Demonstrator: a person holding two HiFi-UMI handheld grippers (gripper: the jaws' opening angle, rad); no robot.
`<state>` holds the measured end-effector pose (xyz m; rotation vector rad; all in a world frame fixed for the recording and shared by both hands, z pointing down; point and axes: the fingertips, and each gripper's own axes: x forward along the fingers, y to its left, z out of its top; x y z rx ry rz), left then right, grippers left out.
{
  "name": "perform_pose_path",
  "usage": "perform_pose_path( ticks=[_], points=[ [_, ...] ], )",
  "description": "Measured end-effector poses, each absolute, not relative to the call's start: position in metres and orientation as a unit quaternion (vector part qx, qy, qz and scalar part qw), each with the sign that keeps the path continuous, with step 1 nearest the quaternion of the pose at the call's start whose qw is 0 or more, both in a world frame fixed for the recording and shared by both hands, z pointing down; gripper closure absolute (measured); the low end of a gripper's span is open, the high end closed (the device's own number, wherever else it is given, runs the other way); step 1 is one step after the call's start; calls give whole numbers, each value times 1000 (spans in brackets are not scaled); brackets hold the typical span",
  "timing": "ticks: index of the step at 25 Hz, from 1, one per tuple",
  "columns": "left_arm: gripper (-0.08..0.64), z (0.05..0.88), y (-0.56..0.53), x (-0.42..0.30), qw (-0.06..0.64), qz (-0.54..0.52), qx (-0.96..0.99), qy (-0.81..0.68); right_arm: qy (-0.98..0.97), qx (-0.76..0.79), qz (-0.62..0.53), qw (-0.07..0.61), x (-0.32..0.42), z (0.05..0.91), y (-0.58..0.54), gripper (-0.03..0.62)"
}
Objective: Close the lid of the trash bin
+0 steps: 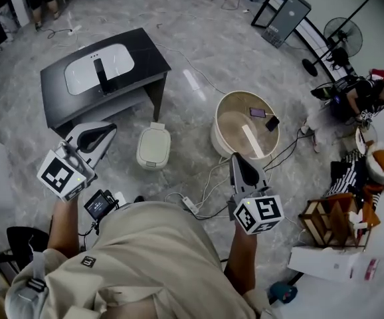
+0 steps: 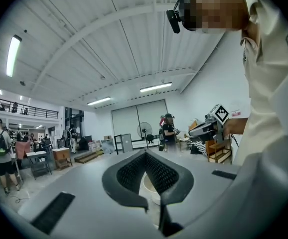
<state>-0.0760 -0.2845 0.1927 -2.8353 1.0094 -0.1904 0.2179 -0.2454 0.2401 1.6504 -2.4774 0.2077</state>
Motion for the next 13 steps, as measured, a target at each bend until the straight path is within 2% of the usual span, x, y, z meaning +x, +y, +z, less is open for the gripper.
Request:
perform_pose_path(
  ticks=[13],
  points=[
    [546,204,-267,-73,54,-65,-941,328,-825,555,73,85,222,249,-233,569]
  ],
)
